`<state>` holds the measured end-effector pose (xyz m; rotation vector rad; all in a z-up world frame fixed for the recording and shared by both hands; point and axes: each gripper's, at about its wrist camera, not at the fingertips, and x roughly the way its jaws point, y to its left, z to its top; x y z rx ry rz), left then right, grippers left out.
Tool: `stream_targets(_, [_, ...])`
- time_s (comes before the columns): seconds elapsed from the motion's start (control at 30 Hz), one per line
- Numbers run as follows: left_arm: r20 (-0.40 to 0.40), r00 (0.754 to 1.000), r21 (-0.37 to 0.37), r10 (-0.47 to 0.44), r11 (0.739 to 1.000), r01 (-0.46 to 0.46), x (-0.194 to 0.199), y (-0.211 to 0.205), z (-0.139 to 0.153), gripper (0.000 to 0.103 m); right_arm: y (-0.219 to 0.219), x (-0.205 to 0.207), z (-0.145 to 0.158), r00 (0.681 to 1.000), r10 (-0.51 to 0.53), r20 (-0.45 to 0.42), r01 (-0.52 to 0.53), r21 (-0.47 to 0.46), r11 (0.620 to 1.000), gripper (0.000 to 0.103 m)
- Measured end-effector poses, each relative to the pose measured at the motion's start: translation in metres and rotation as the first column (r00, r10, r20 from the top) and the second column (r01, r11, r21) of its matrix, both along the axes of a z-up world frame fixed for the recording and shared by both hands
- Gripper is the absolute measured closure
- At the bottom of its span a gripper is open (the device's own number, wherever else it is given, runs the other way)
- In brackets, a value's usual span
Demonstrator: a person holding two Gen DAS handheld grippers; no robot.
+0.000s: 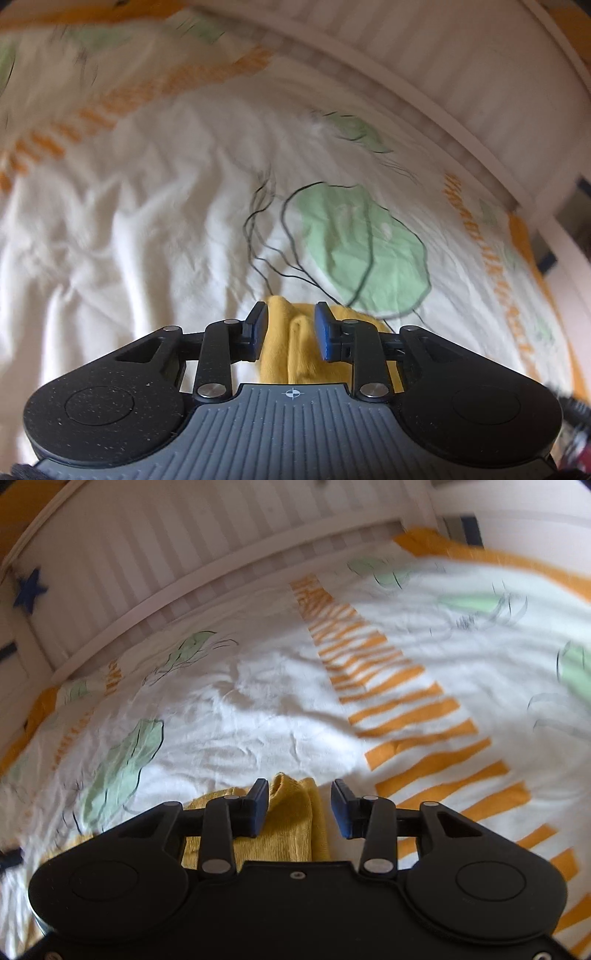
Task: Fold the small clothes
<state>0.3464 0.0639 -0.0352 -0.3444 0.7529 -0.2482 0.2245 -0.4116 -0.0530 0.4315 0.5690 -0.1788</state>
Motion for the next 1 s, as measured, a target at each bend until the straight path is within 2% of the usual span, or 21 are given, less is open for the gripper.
stream_targets(0.13, [0.029, 0.995, 0.087, -0.097, 0.992, 0.094, -0.033, -0.018, 0.005, 0.071, 0.022, -0.009, 0.011, 0.998, 0.065, -0.001, -0.065, -0.08, 0.995, 0.053])
stream_targets(0.23, [0.02, 0.983, 0.144, -0.18, 0.974, 0.176, -0.049, -0.034, -0.004, 0.066, 0.045, -0.013, 0.016, 0.992, 0.123, -0.015, -0.124, -0.117, 0.985, 0.053])
stream_targets(0.33, [-0.025, 0.969, 0.196, -0.246, 0.949, 0.246, -0.056, -0.045, -0.018, 0.066, 0.068, -0.013, 0.018, 0.983, 0.179, -0.033, -0.181, -0.141, 0.973, 0.053])
stream_targets(0.4, [-0.083, 0.96, 0.22, -0.267, 0.935, 0.279, -0.059, -0.047, -0.028, 0.066, 0.083, -0.012, 0.019, 0.976, 0.214, -0.044, -0.219, -0.164, 0.962, 0.053])
stream_targets(0.53, [-0.126, 0.957, 0.245, -0.262, 0.927, 0.285, -0.071, -0.04, -0.043, 0.066, 0.111, -0.004, 0.017, 0.959, 0.275, -0.075, -0.284, -0.188, 0.94, 0.051])
stream_targets(0.7, [-0.15, 0.955, 0.178, -0.255, 0.943, 0.28, -0.064, -0.03, -0.042, 0.066, 0.144, 0.014, 0.003, 0.93, 0.34, -0.137, -0.363, -0.207, 0.909, 0.051])
stream_targets(0.87, [-0.169, 0.953, 0.118, -0.25, 0.955, 0.272, -0.06, -0.023, -0.044, 0.066, 0.177, 0.038, -0.012, 0.896, 0.384, -0.224, -0.436, -0.279, 0.855, 0.05])
stream_targets(1.0, [-0.174, 0.952, 0.114, -0.251, 0.955, 0.273, -0.059, -0.024, -0.043, 0.065, 0.19, 0.067, -0.015, 0.891, 0.378, -0.251, -0.445, -0.33, 0.832, 0.047])
